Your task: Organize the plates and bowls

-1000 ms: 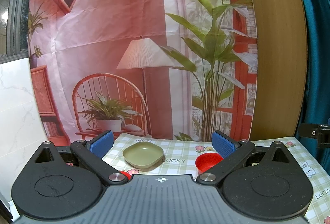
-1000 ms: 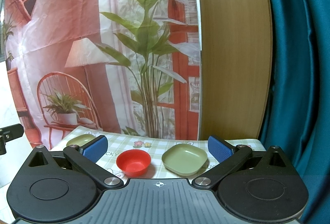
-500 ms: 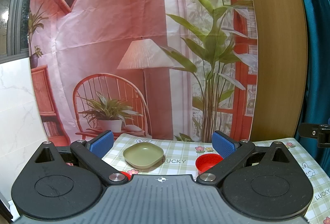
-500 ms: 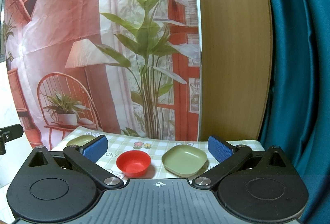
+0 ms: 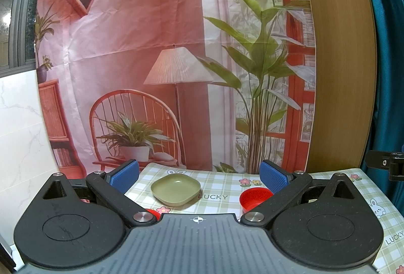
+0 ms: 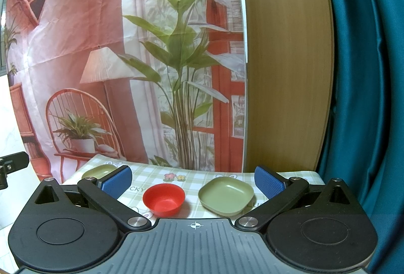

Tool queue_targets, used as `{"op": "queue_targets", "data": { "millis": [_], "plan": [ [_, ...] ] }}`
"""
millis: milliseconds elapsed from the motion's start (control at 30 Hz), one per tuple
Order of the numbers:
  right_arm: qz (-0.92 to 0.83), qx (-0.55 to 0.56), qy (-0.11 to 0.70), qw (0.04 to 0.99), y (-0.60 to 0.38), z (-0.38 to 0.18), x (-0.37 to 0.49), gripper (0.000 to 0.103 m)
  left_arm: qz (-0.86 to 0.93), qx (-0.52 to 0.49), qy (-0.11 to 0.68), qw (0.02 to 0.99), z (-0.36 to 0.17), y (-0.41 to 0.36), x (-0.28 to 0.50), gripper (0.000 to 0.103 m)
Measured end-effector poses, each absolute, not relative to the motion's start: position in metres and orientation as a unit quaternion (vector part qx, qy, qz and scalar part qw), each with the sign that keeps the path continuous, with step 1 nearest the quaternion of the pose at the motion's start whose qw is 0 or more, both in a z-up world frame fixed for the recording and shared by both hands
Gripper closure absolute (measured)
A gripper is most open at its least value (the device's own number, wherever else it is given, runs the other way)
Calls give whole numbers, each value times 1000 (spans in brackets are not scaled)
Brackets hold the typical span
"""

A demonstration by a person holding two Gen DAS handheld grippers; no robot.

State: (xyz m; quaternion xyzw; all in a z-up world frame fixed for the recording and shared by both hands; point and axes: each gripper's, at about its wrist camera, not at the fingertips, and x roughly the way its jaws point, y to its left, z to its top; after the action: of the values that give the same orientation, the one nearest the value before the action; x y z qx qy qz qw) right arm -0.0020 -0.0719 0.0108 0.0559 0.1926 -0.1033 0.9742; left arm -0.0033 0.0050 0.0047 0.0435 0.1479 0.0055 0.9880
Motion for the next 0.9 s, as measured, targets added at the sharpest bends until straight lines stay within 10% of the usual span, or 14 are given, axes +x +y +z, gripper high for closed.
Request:
{"op": "queue_targets", "data": {
  "millis": [900],
  "plan": [
    [-76, 62, 210, 973, -60, -5, 21, 0, -2, 48, 189, 981, -10, 20, 25, 1]
  ]
}}
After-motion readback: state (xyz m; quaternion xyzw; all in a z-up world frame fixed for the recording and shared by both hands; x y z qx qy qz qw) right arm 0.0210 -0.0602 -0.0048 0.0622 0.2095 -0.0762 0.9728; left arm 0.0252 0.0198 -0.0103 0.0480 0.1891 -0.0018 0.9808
